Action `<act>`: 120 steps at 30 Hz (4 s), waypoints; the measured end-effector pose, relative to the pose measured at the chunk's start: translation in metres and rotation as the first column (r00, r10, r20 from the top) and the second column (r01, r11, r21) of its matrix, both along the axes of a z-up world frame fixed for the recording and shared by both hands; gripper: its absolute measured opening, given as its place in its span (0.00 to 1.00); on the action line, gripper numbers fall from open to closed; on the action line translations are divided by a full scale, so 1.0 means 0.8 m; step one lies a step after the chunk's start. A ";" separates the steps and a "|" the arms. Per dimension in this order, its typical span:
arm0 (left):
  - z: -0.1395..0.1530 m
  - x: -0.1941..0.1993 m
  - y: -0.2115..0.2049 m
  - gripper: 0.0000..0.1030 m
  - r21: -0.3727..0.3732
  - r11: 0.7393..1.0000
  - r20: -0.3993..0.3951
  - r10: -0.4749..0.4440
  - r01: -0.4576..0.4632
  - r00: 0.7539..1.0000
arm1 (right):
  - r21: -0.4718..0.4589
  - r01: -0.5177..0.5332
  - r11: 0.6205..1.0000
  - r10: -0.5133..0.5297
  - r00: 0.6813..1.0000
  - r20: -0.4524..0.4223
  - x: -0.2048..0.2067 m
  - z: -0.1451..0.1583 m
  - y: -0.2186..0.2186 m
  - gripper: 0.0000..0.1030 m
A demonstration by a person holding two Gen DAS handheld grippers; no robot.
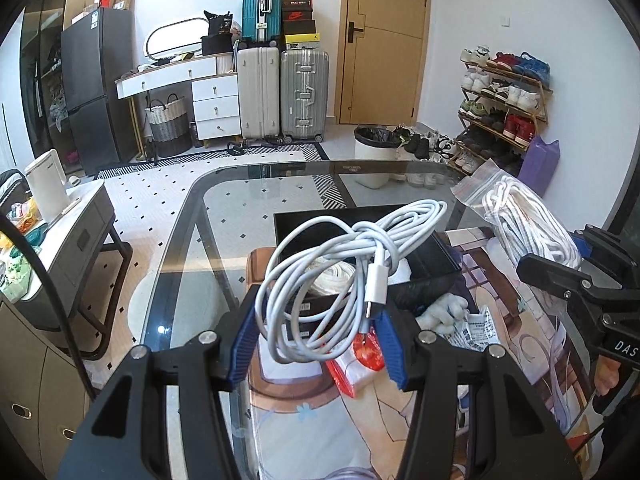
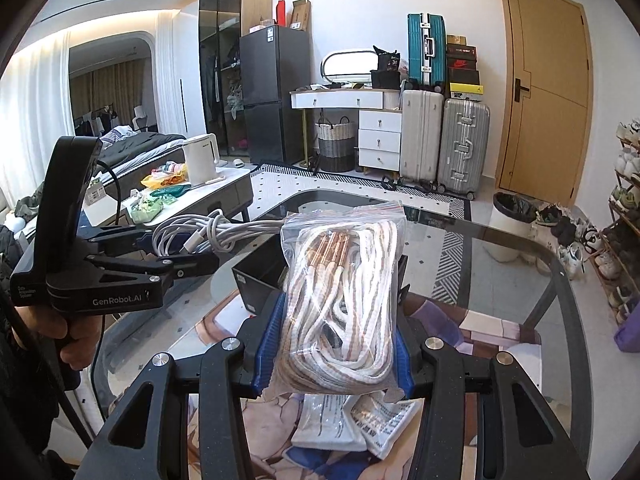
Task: Organize soft objects
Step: 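Lift the bagged rope and coiled cable with both grippers toward the black box, then lower the coiled cable into the box with the left gripper while the right lowers the bagged rope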
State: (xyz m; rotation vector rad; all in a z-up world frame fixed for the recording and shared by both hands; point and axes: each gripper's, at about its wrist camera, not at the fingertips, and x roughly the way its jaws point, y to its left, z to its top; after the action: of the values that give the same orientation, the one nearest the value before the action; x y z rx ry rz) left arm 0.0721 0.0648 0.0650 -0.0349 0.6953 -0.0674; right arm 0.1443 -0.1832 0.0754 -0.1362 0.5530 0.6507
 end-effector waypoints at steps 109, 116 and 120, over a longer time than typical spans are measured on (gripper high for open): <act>-0.056 0.112 -0.005 0.46 0.070 0.996 -0.100 0.055 -0.048 0.993 | -0.092 -0.089 0.992 0.083 0.994 -0.073 0.153 -0.085 0.101 0.46; -0.059 0.113 -0.001 0.46 0.070 0.996 -0.106 0.057 -0.049 0.993 | -0.112 -0.116 0.987 0.111 0.992 -0.057 0.159 -0.088 0.112 0.46; -0.060 0.111 0.000 0.46 0.068 0.996 -0.111 0.058 -0.051 0.992 | -0.129 -0.127 0.983 0.121 0.991 -0.052 0.164 -0.092 0.117 0.46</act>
State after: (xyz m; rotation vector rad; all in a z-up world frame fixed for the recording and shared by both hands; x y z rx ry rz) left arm 0.1612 0.0651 0.0167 0.0052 0.8087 0.0099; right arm 0.2753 -0.0892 0.0020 -0.2832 0.6341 0.7400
